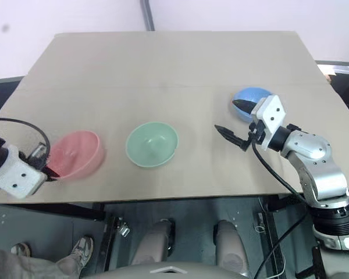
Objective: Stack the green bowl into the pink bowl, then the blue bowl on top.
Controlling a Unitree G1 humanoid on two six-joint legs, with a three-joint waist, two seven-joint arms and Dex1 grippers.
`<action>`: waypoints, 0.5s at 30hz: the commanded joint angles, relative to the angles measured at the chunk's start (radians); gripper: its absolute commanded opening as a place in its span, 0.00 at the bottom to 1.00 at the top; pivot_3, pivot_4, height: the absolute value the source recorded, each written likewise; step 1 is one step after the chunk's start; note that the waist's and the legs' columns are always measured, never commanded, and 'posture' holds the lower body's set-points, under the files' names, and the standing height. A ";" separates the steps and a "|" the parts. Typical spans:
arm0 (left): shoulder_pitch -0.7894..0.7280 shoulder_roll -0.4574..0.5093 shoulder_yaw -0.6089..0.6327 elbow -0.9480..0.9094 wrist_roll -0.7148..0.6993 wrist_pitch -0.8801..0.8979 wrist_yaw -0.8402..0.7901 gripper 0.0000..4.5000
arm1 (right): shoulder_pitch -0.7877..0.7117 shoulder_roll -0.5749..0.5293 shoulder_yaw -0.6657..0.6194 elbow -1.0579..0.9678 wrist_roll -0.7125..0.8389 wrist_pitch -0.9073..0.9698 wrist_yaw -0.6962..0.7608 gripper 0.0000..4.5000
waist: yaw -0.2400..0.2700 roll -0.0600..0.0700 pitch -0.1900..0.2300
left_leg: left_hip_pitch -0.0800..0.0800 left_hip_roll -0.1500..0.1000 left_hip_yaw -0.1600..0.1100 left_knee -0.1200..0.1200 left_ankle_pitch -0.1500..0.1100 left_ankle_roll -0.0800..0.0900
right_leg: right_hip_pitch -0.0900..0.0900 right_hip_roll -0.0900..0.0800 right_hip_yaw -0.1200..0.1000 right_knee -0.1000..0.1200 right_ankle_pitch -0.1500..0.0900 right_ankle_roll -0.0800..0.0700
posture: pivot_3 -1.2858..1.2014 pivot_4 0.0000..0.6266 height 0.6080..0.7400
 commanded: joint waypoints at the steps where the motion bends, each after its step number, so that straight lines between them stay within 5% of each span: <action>1: 0.018 -0.008 0.051 -0.160 -0.027 0.029 0.023 0.00 | -0.013 0.000 -0.016 -0.013 -0.001 -0.024 0.004 1.00 | 0.005 0.000 0.000 | 0.000 0.000 0.000 0.000 0.000 0.000 | 0.000 0.000 0.000 0.000 0.001 -0.001 | 0.52 0.24 1.00; 7: -0.133 -0.119 -0.034 -0.290 -0.004 0.129 -0.034 0.00 | 0.014 -0.017 -0.043 -0.054 0.000 -0.005 -0.012 1.00 | 0.008 0.000 0.000 | 0.000 0.000 0.000 0.000 0.000 0.000 | 0.000 0.001 0.000 0.000 0.003 0.001 | 0.52 0.24 1.00; 11: -0.450 -0.351 -0.162 -0.209 0.217 0.240 -0.031 0.00 | 0.048 -0.030 -0.074 -0.101 0.005 0.015 -0.036 1.00 | 0.014 0.001 -0.001 | 0.000 0.000 0.000 0.001 0.000 0.000 | 0.000 0.001 0.000 0.001 0.003 0.002 | 0.52 0.24 1.00; 15: -0.618 -0.477 -0.227 -0.120 0.288 0.230 -0.049 0.00 | 0.075 -0.037 -0.092 -0.138 0.008 0.034 -0.056 1.00 | 0.004 -0.001 -0.001 | 0.000 -0.001 -0.001 0.004 0.000 0.000 | 0.001 0.001 0.000 0.002 0.004 0.002 | 0.52 0.24 1.00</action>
